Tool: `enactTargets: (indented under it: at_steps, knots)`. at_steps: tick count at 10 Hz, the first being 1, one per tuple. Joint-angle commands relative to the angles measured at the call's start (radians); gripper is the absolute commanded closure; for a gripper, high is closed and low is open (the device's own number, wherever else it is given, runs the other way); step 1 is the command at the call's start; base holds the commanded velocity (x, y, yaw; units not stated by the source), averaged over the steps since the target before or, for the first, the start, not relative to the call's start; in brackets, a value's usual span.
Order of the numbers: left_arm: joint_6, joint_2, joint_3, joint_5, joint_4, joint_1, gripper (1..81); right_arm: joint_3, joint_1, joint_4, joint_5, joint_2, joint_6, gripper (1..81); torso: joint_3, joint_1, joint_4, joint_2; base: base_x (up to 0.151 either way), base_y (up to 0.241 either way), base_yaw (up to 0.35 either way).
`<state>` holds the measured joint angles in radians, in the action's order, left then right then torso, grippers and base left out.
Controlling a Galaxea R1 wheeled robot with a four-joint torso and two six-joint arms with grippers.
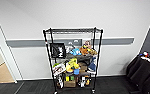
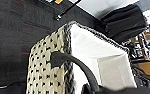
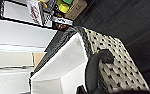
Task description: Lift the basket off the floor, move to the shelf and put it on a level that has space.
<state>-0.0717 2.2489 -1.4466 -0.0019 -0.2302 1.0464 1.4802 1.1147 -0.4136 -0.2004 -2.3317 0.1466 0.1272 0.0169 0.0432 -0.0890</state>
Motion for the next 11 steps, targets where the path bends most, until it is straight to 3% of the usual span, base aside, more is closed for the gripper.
enactTargets:
  at_steps: [1,11]
  knots:
    - [0.013,-0.035,0.048,0.022,0.019,-0.099,81.1,-0.048,-0.091,0.024,0.032,0.035,0.005,81.1,0.000,0.000,0.000,0.000,0.099,0.000,0.000]
    - [0.013,-0.034,0.052,0.022,0.019,-0.098,81.1,-0.055,-0.081,0.029,0.032,0.038,0.004,81.1,0.000,-0.001,0.000,0.000,0.106,0.000,0.000]
